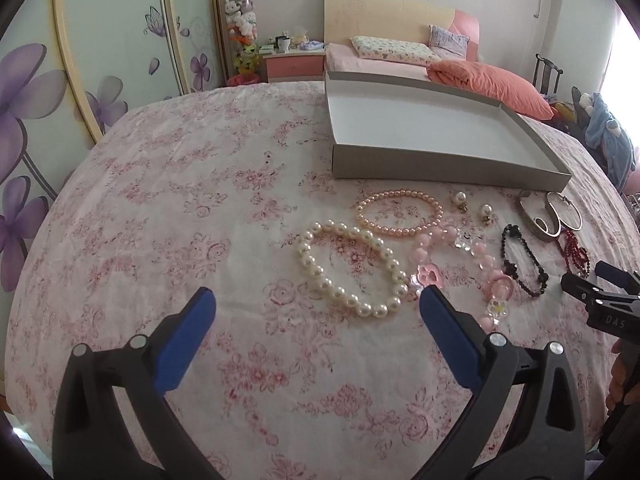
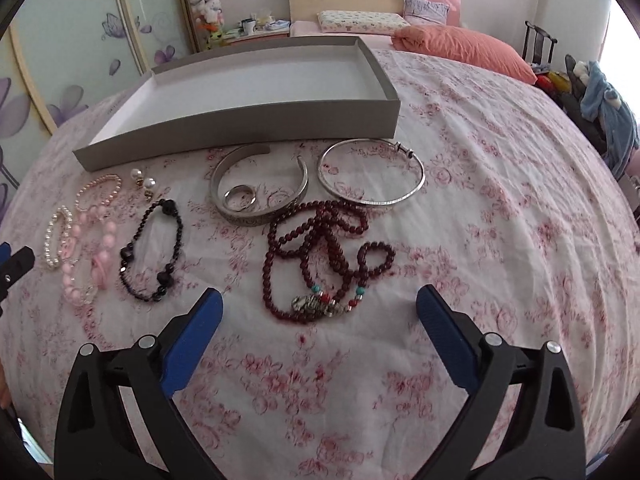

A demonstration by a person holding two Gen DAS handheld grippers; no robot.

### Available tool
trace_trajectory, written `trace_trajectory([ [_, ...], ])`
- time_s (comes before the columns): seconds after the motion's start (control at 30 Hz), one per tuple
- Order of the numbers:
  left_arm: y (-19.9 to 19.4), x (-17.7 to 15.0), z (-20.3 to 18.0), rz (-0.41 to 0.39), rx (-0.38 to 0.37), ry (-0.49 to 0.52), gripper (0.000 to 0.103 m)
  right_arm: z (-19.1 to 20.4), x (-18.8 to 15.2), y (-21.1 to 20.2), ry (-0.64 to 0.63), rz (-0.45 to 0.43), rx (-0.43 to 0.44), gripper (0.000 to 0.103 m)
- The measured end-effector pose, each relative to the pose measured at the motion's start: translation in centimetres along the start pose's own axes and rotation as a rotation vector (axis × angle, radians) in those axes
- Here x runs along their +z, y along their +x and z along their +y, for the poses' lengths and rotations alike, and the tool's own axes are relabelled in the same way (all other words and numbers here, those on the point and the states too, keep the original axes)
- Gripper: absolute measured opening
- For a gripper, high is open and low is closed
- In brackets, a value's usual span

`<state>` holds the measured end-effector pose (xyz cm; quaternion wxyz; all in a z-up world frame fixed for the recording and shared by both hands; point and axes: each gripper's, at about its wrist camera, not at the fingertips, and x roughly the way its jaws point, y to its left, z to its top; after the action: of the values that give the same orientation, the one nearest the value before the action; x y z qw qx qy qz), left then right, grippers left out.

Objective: Organize jewelry
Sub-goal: 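Move the right tool to the dark red beaded strand while the left tool approaches the white pearl bracelet, then close the right tool on the dark red beads while the left tool grasps the white pearl bracelet, then carry both held bracelets into the grey tray and open both tools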

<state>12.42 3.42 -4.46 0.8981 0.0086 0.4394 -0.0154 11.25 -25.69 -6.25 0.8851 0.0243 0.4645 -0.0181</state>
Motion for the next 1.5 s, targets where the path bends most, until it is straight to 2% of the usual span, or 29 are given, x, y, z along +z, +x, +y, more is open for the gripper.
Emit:
trace_trajectory([
  [0.07,0.4,0.1,0.0,0.009,0.011,0.003,0.099,-0.2,0.5,0.2,0.015,0.002,-0.009,0.096],
  [0.17,0.9,0.3,0.1,0.013,0.017,0.005,0.099,-0.4,1.1,0.3,0.028,-0.023,-0.018,0.090],
  [0.2,1.0,0.3,0.1,0.016,0.019,0.004,0.099,-0.4,1.1,0.4,0.027,-0.035,-0.015,0.086],
  [0.27,1.2,0.3,0.2,0.020,0.020,0.001,0.099,0.0,0.9,0.0,0.001,-0.071,0.005,0.067],
  [0.33,1.3,0.3,0.2,0.021,0.020,-0.004,0.099,0.3,0.9,-0.2,-0.030,-0.084,0.034,0.038],
  [0.4,1.4,0.3,0.3,0.025,0.022,-0.014,0.096,0.6,0.8,-0.4,-0.043,-0.089,0.050,0.021],
  [0.43,1.5,0.4,0.4,0.027,0.021,-0.018,0.093,0.6,0.6,-0.5,-0.042,-0.089,0.057,0.018],
  [0.53,1.7,0.5,0.6,0.031,0.015,-0.037,0.085,0.3,0.8,-0.6,-0.022,-0.088,0.072,0.014],
  [0.73,2.5,0.7,0.8,0.053,0.002,-0.063,0.064,0.2,0.8,-0.6,-0.010,-0.087,0.087,0.014],
  [0.8,2.7,0.8,0.8,0.052,0.004,-0.068,0.061,0.3,0.8,-0.6,-0.008,-0.087,0.090,0.014],
  [0.9,2.7,1.0,0.8,0.047,-0.002,-0.092,0.050,0.1,0.9,-0.5,-0.008,-0.088,0.091,0.014],
  [0.97,2.6,1.1,0.9,0.045,-0.013,-0.108,0.035,0.1,0.9,-0.5,-0.007,-0.088,0.091,0.014],
  [1.17,2.3,0.6,0.7,0.043,-0.029,-0.104,0.013,0.1,0.7,-0.6,-0.009,-0.089,0.104,0.014],
  [1.5,1.2,-0.2,0.6,0.022,-0.066,-0.083,0.010,-0.1,0.0,-2.1,-0.004,-0.120,0.144,0.012],
])
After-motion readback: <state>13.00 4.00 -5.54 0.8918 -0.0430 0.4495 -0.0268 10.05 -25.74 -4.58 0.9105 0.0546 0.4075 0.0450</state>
